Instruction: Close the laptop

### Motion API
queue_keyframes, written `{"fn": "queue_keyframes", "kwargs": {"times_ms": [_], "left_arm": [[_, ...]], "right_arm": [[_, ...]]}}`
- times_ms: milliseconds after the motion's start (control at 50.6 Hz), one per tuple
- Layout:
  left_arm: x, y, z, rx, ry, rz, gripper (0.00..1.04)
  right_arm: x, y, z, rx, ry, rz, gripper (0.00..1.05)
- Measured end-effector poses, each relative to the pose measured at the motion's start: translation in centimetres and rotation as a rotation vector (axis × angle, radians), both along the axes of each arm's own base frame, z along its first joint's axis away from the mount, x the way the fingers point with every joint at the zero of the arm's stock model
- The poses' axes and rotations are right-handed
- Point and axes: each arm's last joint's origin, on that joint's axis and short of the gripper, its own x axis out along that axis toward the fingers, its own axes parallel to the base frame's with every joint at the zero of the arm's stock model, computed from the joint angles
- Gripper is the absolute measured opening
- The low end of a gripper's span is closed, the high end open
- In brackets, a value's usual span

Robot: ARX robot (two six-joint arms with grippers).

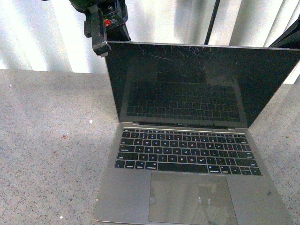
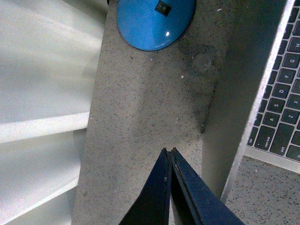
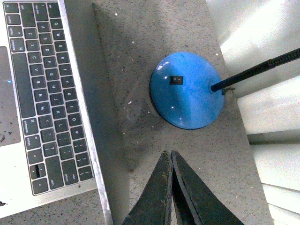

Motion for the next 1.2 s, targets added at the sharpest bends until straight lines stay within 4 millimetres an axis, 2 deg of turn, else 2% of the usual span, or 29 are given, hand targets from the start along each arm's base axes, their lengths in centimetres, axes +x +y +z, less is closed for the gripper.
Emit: {"fn": "queue_keyframes", "kwargs": {"times_ms": [415,1205], "left_arm": [[-1.5,-0.4,0.1,0.001,0.011,-0.036,0.04],[-5.6,0.1,-0.9,0.014,0.031,-0.075,0.04]], "right_arm": [[-1.3,0.5,0.7,-0.002,0.05,0.012,0.03],[-4.7,1.5,-0.5,0.011,0.158,0.021,0.03]]}}
